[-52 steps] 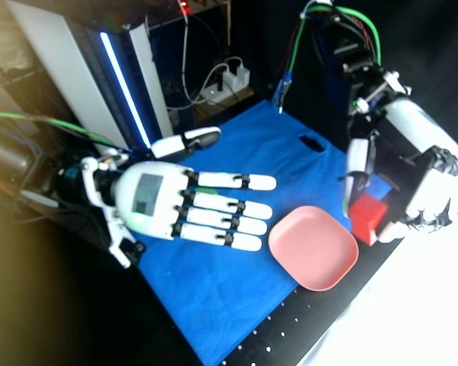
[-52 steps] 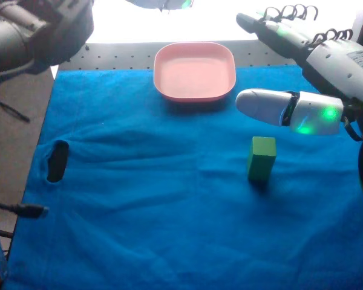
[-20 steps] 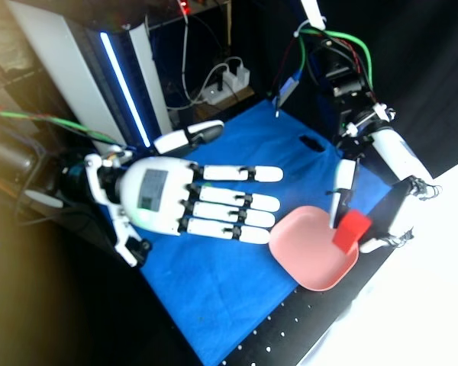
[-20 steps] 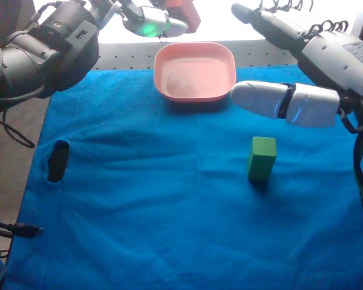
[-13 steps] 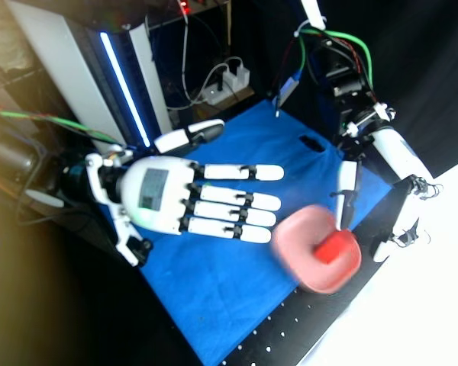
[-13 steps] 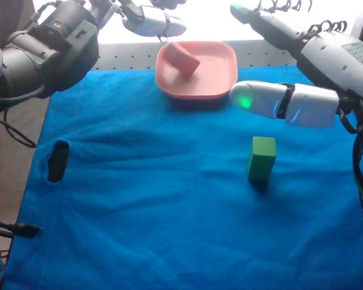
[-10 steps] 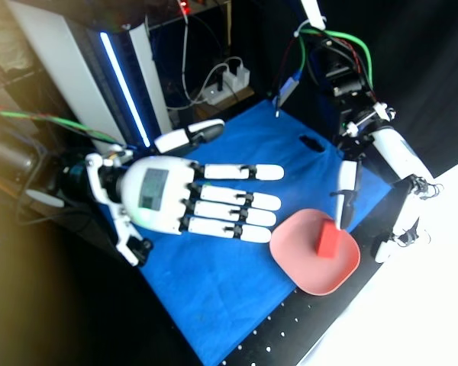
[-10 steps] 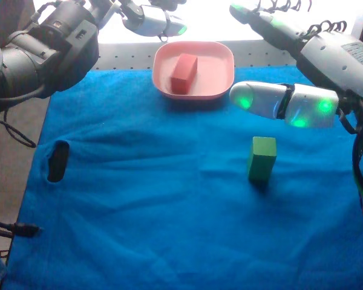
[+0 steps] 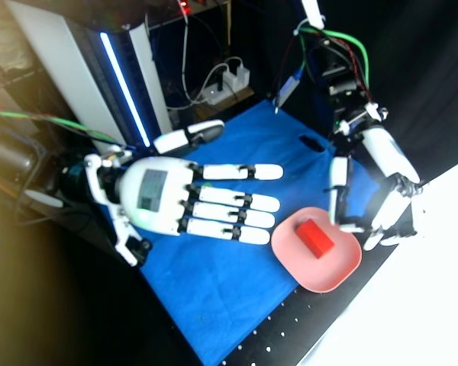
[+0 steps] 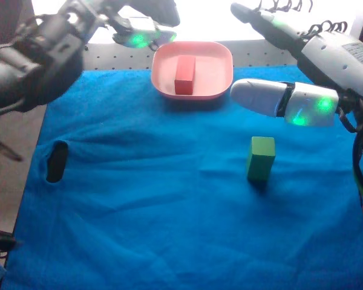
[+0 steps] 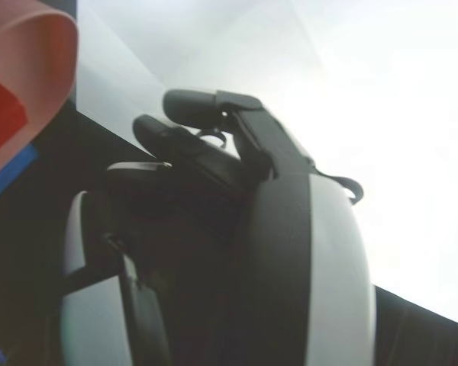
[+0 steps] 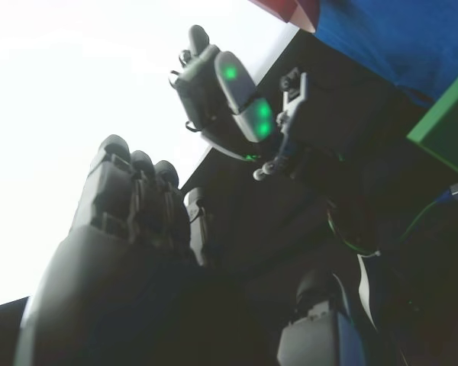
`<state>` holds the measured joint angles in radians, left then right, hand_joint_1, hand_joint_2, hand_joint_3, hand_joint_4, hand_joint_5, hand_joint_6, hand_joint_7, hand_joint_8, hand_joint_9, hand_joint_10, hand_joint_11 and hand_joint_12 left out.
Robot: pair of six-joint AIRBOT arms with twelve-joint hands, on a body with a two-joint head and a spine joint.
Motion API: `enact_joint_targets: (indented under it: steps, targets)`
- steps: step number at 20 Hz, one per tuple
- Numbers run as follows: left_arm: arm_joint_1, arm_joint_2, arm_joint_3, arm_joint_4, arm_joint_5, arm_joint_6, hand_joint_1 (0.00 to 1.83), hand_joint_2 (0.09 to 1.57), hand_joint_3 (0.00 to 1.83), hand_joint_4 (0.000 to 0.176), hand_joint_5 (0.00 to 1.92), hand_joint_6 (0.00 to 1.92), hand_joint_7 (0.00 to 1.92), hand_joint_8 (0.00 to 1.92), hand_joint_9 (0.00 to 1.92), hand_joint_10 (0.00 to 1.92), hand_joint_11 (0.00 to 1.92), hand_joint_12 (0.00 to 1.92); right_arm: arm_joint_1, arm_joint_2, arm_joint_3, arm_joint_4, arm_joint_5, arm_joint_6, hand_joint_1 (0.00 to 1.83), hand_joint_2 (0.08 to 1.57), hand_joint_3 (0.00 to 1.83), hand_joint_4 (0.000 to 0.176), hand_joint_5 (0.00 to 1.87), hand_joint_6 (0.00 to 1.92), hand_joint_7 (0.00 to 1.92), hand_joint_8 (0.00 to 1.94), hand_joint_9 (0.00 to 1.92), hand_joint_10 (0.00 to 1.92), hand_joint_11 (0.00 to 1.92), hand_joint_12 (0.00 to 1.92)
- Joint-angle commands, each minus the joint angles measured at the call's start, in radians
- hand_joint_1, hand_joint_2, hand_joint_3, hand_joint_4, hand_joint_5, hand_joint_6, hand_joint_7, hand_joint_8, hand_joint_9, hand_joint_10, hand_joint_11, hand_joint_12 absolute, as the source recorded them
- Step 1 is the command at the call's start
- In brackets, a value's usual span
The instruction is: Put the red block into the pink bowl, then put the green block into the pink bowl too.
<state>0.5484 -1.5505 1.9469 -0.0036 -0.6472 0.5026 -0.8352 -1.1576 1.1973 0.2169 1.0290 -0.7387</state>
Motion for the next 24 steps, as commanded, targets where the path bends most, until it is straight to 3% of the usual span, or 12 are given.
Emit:
enact_joint_targets:
  steps: [1, 3, 4, 6, 7, 10, 12, 15, 17, 18, 20, 24]
  targets:
    - [0.004, 0.021, -0.011, -0.041, -0.128, 0.009, 1.24, 1.07, 0.00, 0.000, 1.00, 0.85, 1.13, 0.70, 1.11, 0.01, 0.50, 1.19, 0.016, 0.001, 0.005, -0.003, 0.095, 0.007, 0.16, 0.90, 0.00, 0.160, 0.07, 0.01, 0.06, 0.00, 0.00, 0.00, 0.05, 0.02]
    - [0.025, 0.056, -0.044, -0.078, -0.132, 0.039, 1.26, 1.08, 0.00, 0.000, 0.95, 0.90, 1.16, 0.81, 1.16, 0.03, 0.60, 1.13, 0.009, 0.009, 0.004, 0.006, 0.076, 0.007, 0.19, 0.89, 0.00, 0.150, 0.08, 0.01, 0.05, 0.00, 0.01, 0.00, 0.07, 0.04]
    - [0.033, 0.062, -0.049, -0.088, -0.135, 0.042, 1.19, 0.99, 0.00, 0.000, 0.91, 0.36, 1.07, 0.42, 1.23, 0.06, 0.73, 1.17, -0.001, 0.014, 0.004, 0.014, 0.074, 0.007, 0.23, 0.89, 0.00, 0.149, 0.08, 0.01, 0.06, 0.00, 0.02, 0.01, 0.07, 0.03]
    - [0.055, 0.074, -0.057, -0.110, -0.145, 0.043, 1.14, 0.98, 0.00, 0.000, 0.96, 0.04, 1.13, 0.12, 1.19, 0.03, 0.68, 1.12, -0.042, 0.029, 0.003, 0.052, 0.073, 0.007, 0.34, 0.90, 0.00, 0.120, 0.09, 0.01, 0.06, 0.00, 0.02, 0.01, 0.04, 0.02]
    - [0.061, 0.078, -0.062, -0.115, -0.148, 0.043, 1.33, 0.99, 0.00, 0.000, 0.98, 0.01, 1.22, 0.47, 1.19, 0.02, 0.65, 1.06, -0.054, 0.032, 0.003, 0.063, 0.073, 0.007, 0.39, 0.89, 0.00, 0.102, 0.10, 0.01, 0.09, 0.01, 0.03, 0.01, 0.02, 0.02]
    - [0.099, 0.101, -0.086, -0.152, -0.163, 0.055, 1.08, 0.93, 0.00, 0.000, 1.03, 0.01, 1.15, 0.08, 1.19, 0.25, 0.66, 1.49, -0.106, 0.046, -0.007, 0.102, 0.073, 0.007, 0.38, 0.85, 0.00, 0.097, 0.10, 0.01, 0.14, 0.02, 0.07, 0.02, 0.04, 0.02]
    - [0.128, 0.114, -0.101, -0.173, -0.164, 0.064, 1.06, 0.95, 0.00, 0.000, 1.02, 0.00, 1.16, 0.04, 1.11, 0.31, 0.67, 1.34, -0.143, 0.057, -0.024, 0.128, 0.073, 0.007, 0.36, 0.81, 0.00, 0.106, 0.10, 0.00, 0.16, 0.01, 0.09, 0.01, 0.05, 0.03]
    - [0.162, 0.132, -0.121, -0.208, -0.167, 0.083, 1.10, 0.95, 0.00, 0.000, 1.02, 0.00, 1.22, 0.01, 1.12, 0.22, 0.60, 1.26, -0.177, 0.063, -0.062, 0.142, 0.074, 0.006, 0.36, 0.79, 0.00, 0.102, 0.11, 0.00, 0.19, 0.01, 0.11, 0.01, 0.05, 0.03]
    - [0.168, 0.134, -0.123, -0.213, -0.164, 0.090, 1.37, 0.99, 0.00, 0.000, 1.02, 0.00, 1.24, 0.53, 1.17, 0.13, 0.62, 1.18, -0.187, 0.062, -0.075, 0.143, 0.074, 0.006, 0.35, 0.78, 0.00, 0.097, 0.13, 0.01, 0.18, 0.01, 0.11, 0.01, 0.07, 0.04]
    - [0.169, 0.134, -0.123, -0.214, -0.164, 0.094, 1.30, 1.03, 0.02, 0.000, 1.01, 0.59, 1.25, 0.66, 1.20, 0.11, 0.64, 1.15, -0.188, 0.058, -0.077, 0.142, 0.074, 0.006, 0.36, 0.77, 0.00, 0.089, 0.14, 0.01, 0.18, 0.00, 0.12, 0.01, 0.08, 0.05]
    - [0.169, 0.130, -0.123, -0.215, -0.158, 0.100, 1.27, 1.09, 0.00, 0.000, 0.89, 0.94, 1.17, 0.82, 1.20, 0.08, 0.67, 1.13, -0.188, 0.055, -0.084, 0.140, 0.074, 0.006, 0.43, 0.74, 0.00, 0.094, 0.16, 0.01, 0.19, 0.01, 0.13, 0.01, 0.08, 0.05]
    - [0.178, 0.124, -0.124, -0.220, -0.148, 0.112, 1.27, 1.08, 0.00, 0.000, 0.90, 0.93, 1.19, 0.80, 1.20, 0.05, 0.69, 1.14, -0.191, 0.050, -0.098, 0.130, 0.074, 0.006, 0.52, 0.69, 0.00, 0.075, 0.18, 0.00, 0.23, 0.01, 0.16, 0.01, 0.14, 0.08]
